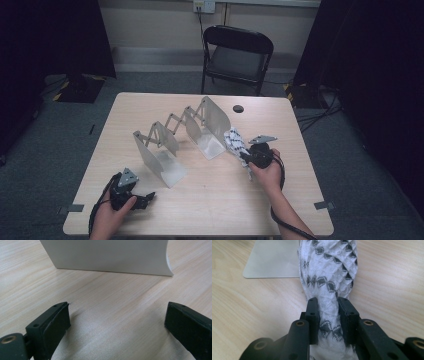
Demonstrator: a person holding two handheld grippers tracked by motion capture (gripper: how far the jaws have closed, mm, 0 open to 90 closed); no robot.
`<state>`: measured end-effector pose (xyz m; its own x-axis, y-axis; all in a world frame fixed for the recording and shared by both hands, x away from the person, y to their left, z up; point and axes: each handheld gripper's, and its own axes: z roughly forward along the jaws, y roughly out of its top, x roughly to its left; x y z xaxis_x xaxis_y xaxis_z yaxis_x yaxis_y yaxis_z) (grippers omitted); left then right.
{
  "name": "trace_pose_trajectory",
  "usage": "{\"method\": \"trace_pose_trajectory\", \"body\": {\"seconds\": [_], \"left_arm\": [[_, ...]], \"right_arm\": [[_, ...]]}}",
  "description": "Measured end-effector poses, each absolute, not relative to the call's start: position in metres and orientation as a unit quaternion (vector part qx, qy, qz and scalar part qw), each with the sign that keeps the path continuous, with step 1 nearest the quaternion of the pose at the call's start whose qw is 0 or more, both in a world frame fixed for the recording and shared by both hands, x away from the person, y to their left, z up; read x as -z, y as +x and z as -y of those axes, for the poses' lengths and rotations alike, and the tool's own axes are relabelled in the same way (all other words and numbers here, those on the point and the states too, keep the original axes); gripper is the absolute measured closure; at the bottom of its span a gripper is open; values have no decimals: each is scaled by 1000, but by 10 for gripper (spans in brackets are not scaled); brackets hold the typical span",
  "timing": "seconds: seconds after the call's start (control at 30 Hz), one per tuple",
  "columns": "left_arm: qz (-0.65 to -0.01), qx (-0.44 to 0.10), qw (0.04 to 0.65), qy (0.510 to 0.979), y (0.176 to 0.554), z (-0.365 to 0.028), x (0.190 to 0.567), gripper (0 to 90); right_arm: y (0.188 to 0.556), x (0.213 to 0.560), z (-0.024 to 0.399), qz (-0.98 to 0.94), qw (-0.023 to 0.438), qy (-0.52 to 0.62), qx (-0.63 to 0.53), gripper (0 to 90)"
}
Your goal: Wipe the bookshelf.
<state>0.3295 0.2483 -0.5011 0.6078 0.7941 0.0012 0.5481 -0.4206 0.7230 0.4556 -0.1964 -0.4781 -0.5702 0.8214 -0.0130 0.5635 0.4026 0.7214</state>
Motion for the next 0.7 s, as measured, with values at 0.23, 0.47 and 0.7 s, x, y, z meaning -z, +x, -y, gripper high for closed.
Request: {"method": "trace_pose_trajectory", "body": {"seconds": [0.23,0.47,0.7], "left_arm": [[-407,-175,352,825,329,-248,501,58],[-407,-175,352,825,329,-248,501,58],[-407,-175,352,825,329,-248,501,58]], "right_arm": [[455,476,196,-817,186,425,-342,605],[447,465,203,-814,196,426,-344,515],[438,466,208,-817,196,424,-337,504]]}}
